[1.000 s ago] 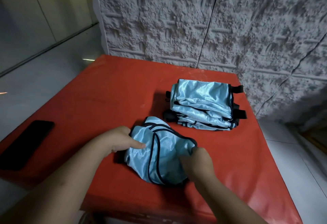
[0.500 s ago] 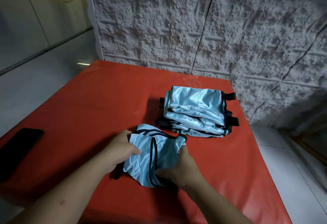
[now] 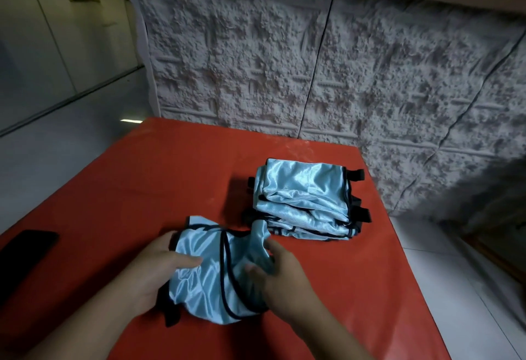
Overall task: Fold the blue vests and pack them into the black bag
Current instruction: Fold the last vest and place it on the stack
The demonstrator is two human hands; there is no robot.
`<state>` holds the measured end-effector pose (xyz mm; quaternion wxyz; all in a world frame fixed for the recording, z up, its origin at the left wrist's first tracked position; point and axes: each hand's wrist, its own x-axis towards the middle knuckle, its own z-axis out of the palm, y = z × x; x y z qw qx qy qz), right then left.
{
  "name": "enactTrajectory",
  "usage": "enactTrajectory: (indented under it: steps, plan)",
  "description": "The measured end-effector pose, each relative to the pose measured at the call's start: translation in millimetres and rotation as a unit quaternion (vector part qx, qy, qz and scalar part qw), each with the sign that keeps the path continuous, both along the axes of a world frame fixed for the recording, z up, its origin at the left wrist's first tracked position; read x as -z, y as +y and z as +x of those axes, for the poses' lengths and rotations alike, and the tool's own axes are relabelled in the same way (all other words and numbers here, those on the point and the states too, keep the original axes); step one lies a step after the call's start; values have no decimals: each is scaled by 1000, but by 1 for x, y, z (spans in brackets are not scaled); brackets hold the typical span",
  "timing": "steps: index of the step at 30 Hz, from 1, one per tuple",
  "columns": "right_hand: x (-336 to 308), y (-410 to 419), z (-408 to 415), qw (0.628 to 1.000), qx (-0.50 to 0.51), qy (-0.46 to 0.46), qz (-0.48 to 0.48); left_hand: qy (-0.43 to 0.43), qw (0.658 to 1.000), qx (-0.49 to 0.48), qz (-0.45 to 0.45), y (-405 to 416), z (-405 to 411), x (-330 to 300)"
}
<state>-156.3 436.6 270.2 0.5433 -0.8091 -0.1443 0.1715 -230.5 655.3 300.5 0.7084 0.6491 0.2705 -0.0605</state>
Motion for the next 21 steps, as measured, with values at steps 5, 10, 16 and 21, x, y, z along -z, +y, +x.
enactTrajectory:
  steps: [5, 10, 16, 21]
  plan:
    - [-59, 1, 22, 994, 20, -68, 80, -131, 989, -58, -32, 0, 4, -57]
    - [-117, -26, 75, 974, 141, -55, 166, -204, 978, -44, -21, -24, 61, -98]
    - [-125, -77, 129, 931, 289, -20, 221, -167, 986, -12, -10, -62, 167, -95]
    - [-86, -88, 160, 942, 320, -22, 101, -93, 990, -1, 102, -82, 213, -58]
